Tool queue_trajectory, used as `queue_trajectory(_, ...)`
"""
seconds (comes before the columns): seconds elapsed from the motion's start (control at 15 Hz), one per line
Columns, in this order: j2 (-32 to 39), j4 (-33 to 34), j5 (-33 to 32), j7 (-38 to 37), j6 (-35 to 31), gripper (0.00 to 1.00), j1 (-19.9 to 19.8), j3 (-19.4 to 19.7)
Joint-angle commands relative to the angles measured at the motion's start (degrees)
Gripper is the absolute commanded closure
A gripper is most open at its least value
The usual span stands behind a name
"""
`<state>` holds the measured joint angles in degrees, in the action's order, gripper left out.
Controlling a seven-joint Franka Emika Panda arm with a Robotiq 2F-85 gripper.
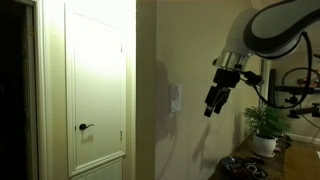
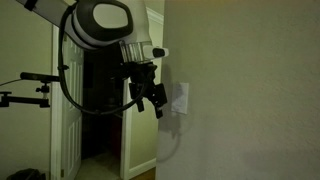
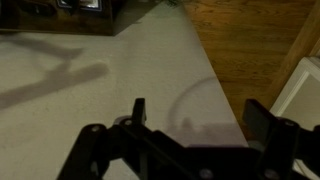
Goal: Flip the switch on the wall
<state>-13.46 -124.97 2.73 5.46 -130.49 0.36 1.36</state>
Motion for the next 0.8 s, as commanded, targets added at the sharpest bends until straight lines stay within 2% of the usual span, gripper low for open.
queue_trajectory(0.0,3.83,2.95,2.09,0.1,-4.93,0.28,0.74,-0.18)
queue_trajectory(0.6,7.68,8.39,3.36,-0.56,-14.24,0.87,0.54,-0.67)
queue_trajectory(0.73,7.91,9.02,4.12,-0.68,-15.81,0.96,0.49,-0.61)
